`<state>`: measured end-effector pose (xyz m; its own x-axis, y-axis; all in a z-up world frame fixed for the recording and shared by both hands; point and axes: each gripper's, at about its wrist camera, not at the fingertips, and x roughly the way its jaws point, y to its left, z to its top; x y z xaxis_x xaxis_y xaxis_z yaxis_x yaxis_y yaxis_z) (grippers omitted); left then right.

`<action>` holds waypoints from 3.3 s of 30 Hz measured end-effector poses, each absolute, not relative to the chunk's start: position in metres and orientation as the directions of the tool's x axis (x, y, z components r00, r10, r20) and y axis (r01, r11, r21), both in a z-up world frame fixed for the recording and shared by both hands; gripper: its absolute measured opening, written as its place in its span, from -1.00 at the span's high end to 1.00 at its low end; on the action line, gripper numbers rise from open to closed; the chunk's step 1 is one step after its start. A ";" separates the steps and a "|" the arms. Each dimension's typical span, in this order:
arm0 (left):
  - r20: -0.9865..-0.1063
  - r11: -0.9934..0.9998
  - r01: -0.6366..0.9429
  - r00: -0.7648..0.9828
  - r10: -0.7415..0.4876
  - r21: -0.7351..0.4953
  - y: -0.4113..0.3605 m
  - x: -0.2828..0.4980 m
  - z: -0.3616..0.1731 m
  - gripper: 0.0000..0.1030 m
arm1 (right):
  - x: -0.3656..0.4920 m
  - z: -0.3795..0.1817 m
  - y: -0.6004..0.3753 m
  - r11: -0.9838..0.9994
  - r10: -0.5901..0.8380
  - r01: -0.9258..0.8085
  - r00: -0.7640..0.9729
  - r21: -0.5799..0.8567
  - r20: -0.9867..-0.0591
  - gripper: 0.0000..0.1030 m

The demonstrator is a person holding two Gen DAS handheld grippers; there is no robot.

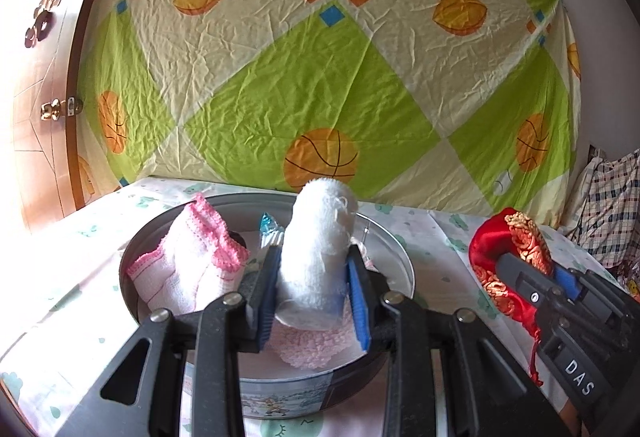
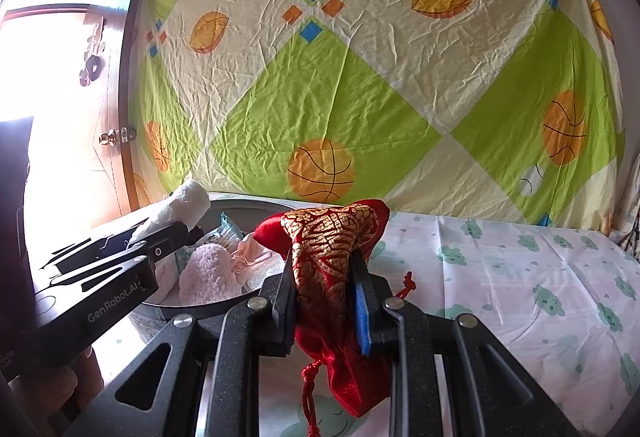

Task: Organize soft objects
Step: 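Carry the rolled cloth over the tin with the left tool while the right tool carries the pouch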

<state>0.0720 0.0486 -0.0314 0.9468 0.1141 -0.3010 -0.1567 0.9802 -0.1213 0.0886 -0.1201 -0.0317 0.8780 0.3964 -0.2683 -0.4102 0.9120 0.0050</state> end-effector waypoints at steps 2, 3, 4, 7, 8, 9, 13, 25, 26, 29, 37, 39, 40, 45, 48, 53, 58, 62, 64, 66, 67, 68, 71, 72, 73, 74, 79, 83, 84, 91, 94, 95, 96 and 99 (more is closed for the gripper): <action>-0.301 0.979 -0.162 0.946 0.119 -0.122 0.052 0.072 -0.031 0.41 | 0.088 -0.032 -0.118 0.910 0.400 -0.414 0.877 0.006 -0.267 0.51; -0.300 0.979 -0.166 0.946 0.123 -0.122 0.053 0.071 -0.031 0.41 | 0.088 -0.032 -0.116 0.909 0.403 -0.417 0.876 0.006 -0.266 0.51; -0.299 0.978 -0.169 0.946 0.126 -0.121 0.055 0.071 -0.031 0.41 | 0.088 -0.032 -0.115 0.908 0.405 -0.419 0.875 0.005 -0.266 0.51; -0.298 0.977 -0.177 0.945 0.134 -0.121 0.059 0.069 -0.031 0.41 | 0.087 -0.032 -0.110 0.904 0.413 -0.428 0.870 0.004 -0.267 0.51; -0.298 0.977 -0.179 0.945 0.136 -0.120 0.060 0.069 -0.031 0.41 | 0.087 -0.032 -0.109 0.902 0.416 -0.431 0.869 0.004 -0.267 0.51; -0.299 0.976 -0.181 0.944 0.139 -0.118 0.061 0.069 -0.031 0.41 | 0.087 -0.032 -0.108 0.901 0.418 -0.433 0.868 0.004 -0.269 0.51; -0.298 0.975 -0.189 0.943 0.147 -0.118 0.065 0.067 -0.031 0.41 | 0.086 -0.032 -0.102 0.897 0.425 -0.441 0.864 0.002 -0.270 0.51; -0.303 0.968 -0.213 0.939 0.166 -0.129 0.081 0.063 -0.032 0.41 | 0.085 -0.033 -0.087 0.886 0.445 -0.464 0.853 -0.006 -0.272 0.51; -0.303 0.968 -0.215 0.938 0.169 -0.128 0.082 0.063 -0.031 0.41 | 0.085 -0.033 -0.085 0.885 0.447 -0.466 0.853 -0.006 -0.272 0.51; -0.303 0.967 -0.221 0.937 0.174 -0.129 0.085 0.062 -0.032 0.41 | 0.084 -0.033 -0.082 0.881 0.452 -0.472 0.849 -0.008 -0.272 0.51; -0.307 0.963 -0.235 0.934 0.184 -0.136 0.094 0.059 -0.032 0.41 | 0.082 -0.034 -0.072 0.873 0.465 -0.487 0.842 -0.016 -0.275 0.51; -0.309 0.962 -0.236 0.933 0.184 -0.140 0.096 0.058 -0.032 0.41 | 0.082 -0.033 -0.068 0.870 0.468 -0.492 0.839 -0.019 -0.276 0.51; -0.310 0.962 -0.238 0.932 0.186 -0.137 0.097 0.058 -0.032 0.41 | 0.082 -0.033 -0.067 0.869 0.471 -0.494 0.838 -0.020 -0.276 0.51; -0.316 0.959 -0.251 0.928 0.200 -0.129 0.100 0.059 -0.032 0.41 | 0.082 -0.033 -0.063 0.864 0.478 -0.502 0.833 -0.021 -0.279 0.51; -0.321 0.957 -0.258 0.925 0.206 -0.130 0.103 0.059 -0.033 0.41 | 0.081 -0.033 -0.061 0.863 0.480 -0.505 0.832 -0.021 -0.278 0.51; -0.321 0.956 -0.265 0.923 0.213 -0.129 0.107 0.057 -0.032 0.41 | 0.081 -0.034 -0.057 0.859 0.485 -0.512 0.828 -0.026 -0.283 0.51; -0.328 0.950 -0.282 0.917 0.226 -0.132 0.114 0.056 -0.032 0.41 | 0.081 -0.034 -0.055 0.855 0.489 -0.517 0.824 -0.026 -0.286 0.51; -0.332 0.949 -0.290 0.914 0.235 -0.127 0.117 0.057 -0.032 0.41 | 0.080 -0.034 -0.051 0.851 0.496 -0.525 0.819 -0.028 -0.287 0.51; -0.331 0.948 -0.294 0.913 0.240 -0.121 0.118 0.057 -0.032 0.41 | 0.079 -0.034 -0.049 0.847 0.501 -0.530 0.816 -0.029 -0.287 0.51; -0.332 0.947 -0.299 0.910 0.247 -0.115 0.119 0.057 -0.032 0.41 | 0.079 -0.034 -0.046 0.844 0.506 -0.535 0.813 -0.028 -0.287 0.51; -0.332 0.946 -0.303 0.909 0.251 -0.113 0.121 0.056 -0.032 0.41 | 0.079 -0.034 -0.044 0.843 0.508 -0.538 0.812 -0.028 -0.287 0.51; -0.333 0.946 -0.306 0.908 0.255 -0.111 0.122 0.056 -0.032 0.41 | 0.078 -0.034 -0.043 0.841 0.511 -0.541 0.810 -0.028 -0.287 0.51; -0.338 0.942 -0.313 0.905 0.259 -0.117 0.128 0.056 -0.033 0.41 | 0.077 -0.034 -0.038 0.835 0.519 -0.549 0.805 -0.032 -0.286 0.51; -0.337 0.942 -0.317 0.904 0.263 -0.114 0.128 0.056 -0.033 0.41 | 0.077 -0.034 -0.037 0.833 0.521 -0.552 0.804 -0.034 -0.287 0.51; -0.336 0.941 -0.318 0.904 0.265 -0.114 0.129 0.055 -0.033 0.41 | 0.076 -0.034 -0.035 0.832 0.522 -0.554 0.803 -0.037 -0.288 0.51; -0.336 0.941 -0.319 0.904 0.266 -0.113 0.130 0.055 -0.033 0.41 | 0.076 -0.034 -0.034 0.830 0.523 -0.556 0.802 -0.038 -0.289 0.51; -0.340 0.942 -0.317 0.903 0.264 -0.110 0.132 0.056 -0.033 0.41 | 0.076 -0.035 -0.030 0.824 0.528 -0.564 0.795 -0.045 -0.299 0.51; -0.352 0.945 -0.309 0.900 0.256 -0.103 0.134 0.060 -0.035 0.41 | 0.079 -0.035 -0.029 0.819 0.533 -0.572 0.788 -0.045 -0.309 0.51; -0.355 0.946 -0.307 0.900 0.252 -0.106 0.134 0.060 -0.035 0.41 | 0.079 -0.035 -0.030 0.819 0.534 -0.572 0.787 -0.041 -0.310 0.51; -0.373 0.949 -0.299 0.896 0.243 -0.099 0.135 0.067 -0.038 0.41 | 0.087 -0.035 -0.032 0.817 0.539 -0.576 0.778 -0.022 -0.324 0.51; -0.397 0.956 -0.276 0.892 0.215 -0.103 0.135 0.074 -0.036 0.41 | 0.091 -0.034 -0.030 0.818 0.535 -0.574 0.777 -0.025 -0.331 0.51; -0.398 0.958 -0.271 0.892 0.211 -0.098 0.134 0.075 -0.035 0.41 | 0.093 -0.033 -0.031 0.817 0.537 -0.576 0.775 -0.021 -0.333 0.51; -0.400 0.959 -0.268 0.892 0.211 -0.090 0.133 0.077 -0.034 0.41 | 0.094 -0.032 -0.031 0.817 0.538 -0.576 0.774 -0.018 -0.333 0.51; -0.409 0.965 -0.253 0.890 0.202 -0.073 0.131 0.081 -0.031 0.41 | 0.098 -0.028 -0.032 0.817 0.540 -0.577 0.772 -0.013 -0.336 0.51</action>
<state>0.0810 0.1307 -0.0313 0.8899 0.2020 -0.4089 -0.2527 0.9648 -0.0735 0.0975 -0.0319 -0.0278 0.7716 0.5398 -0.3364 -0.5769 0.8167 -0.0127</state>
